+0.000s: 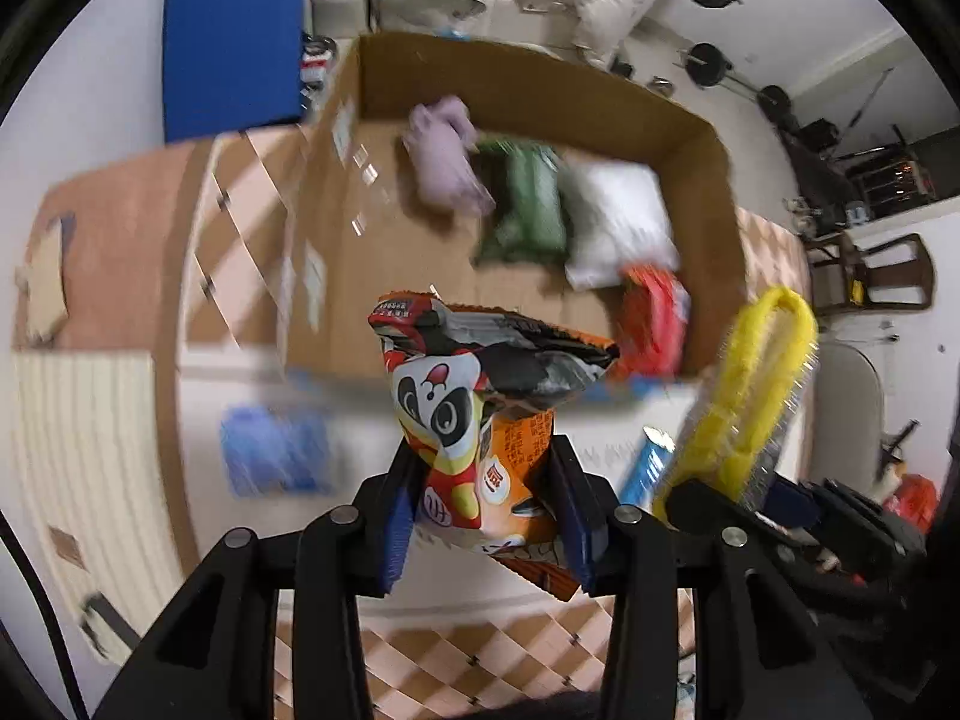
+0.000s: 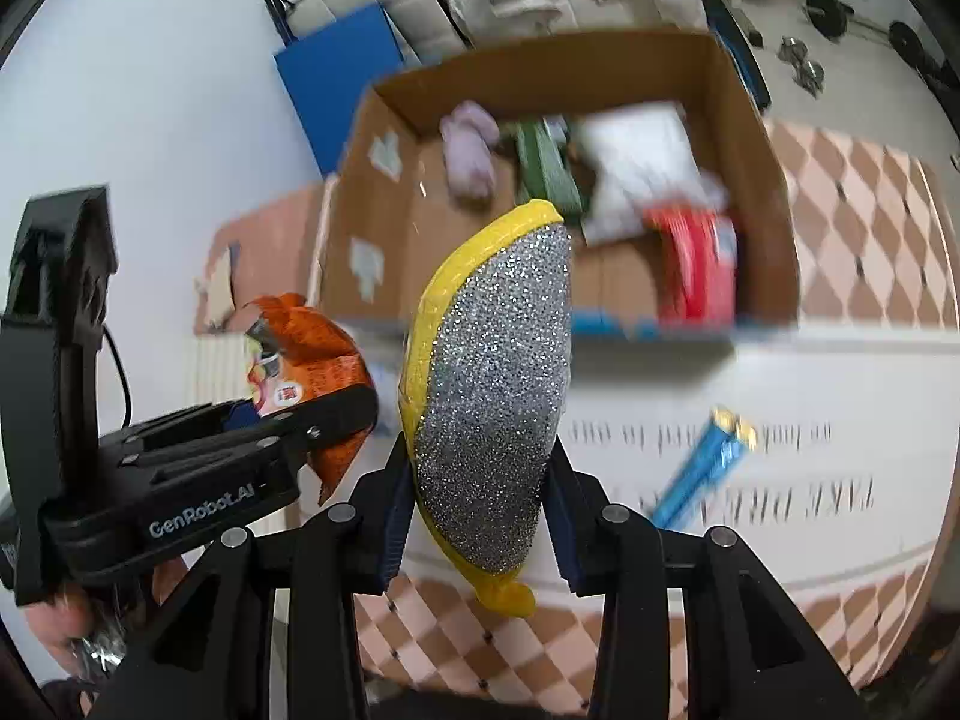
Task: Organize soft objects
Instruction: 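Place the panda bag and sponge into the box and open both tools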
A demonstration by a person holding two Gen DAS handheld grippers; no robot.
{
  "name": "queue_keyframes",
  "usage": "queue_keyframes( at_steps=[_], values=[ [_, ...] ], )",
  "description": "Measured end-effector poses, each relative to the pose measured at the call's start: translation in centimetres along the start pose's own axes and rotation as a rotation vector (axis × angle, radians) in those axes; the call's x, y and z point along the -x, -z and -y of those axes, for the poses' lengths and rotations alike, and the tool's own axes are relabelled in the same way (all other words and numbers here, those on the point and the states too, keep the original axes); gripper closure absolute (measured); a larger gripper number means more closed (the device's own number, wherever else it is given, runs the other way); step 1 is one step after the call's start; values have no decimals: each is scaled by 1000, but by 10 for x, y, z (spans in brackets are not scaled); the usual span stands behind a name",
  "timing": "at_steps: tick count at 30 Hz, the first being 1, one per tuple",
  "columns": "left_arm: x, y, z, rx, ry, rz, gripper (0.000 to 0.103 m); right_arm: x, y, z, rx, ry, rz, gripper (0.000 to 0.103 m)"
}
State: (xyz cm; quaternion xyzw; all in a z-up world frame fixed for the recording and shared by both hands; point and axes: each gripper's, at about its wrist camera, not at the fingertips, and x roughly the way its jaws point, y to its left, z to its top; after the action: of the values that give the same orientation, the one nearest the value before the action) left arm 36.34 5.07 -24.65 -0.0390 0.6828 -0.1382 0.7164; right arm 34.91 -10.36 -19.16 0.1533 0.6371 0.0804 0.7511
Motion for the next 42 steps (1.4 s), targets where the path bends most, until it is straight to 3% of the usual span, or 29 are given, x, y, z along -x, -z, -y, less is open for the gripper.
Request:
queue_keyframes(
  at_steps=[4,7,13,19,24,25,26,27,28,32,34,35,38,42],
  values=[
    [-27,-53,-19,31,-66,-98,64,-18,-42,-5,-9,-9,4,61],
    [-54,-74,-37,69,-72,-179,64,-43,-71,-12,-6,7,-7,61],
    [-83,-90,-47,86,-71,-260,64,-89,-98,-12,-6,20,-67,61],
    [-95,-94,-40,49,-105,-292,62,-119,-108,-9,2,31,-123,61],
    [-97,-95,-37,69,-88,-309,59,-131,-113,-8,8,16,-165,54],
    [-95,-96,-38,72,-85,-309,53,-132,-114,-8,11,15,-175,51],
    [-93,-96,-38,72,-85,-304,50,-133,-115,-8,13,17,-184,40],
    [-90,-97,-37,71,-86,-296,41,-133,-115,-8,15,21,-187,28],
    [-86,-97,-36,70,-86,-285,34,-133,-115,-9,17,25,-185,25],
    [-67,-96,-32,65,-89,-237,29,-123,-115,-10,23,60,-179,24],
    [-54,-93,-30,57,-100,-200,9,-117,-113,-11,28,72,-174,16],
    [-47,-92,-29,53,-108,-179,7,-115,-112,-11,31,83,-170,9],
    [-28,-85,-32,53,-113,-113,5,-102,-108,-13,40,142,-137,1],
    [-14,-77,-33,76,-109,-56,5,-84,-104,-9,30,187,-83,0]
  ],
)
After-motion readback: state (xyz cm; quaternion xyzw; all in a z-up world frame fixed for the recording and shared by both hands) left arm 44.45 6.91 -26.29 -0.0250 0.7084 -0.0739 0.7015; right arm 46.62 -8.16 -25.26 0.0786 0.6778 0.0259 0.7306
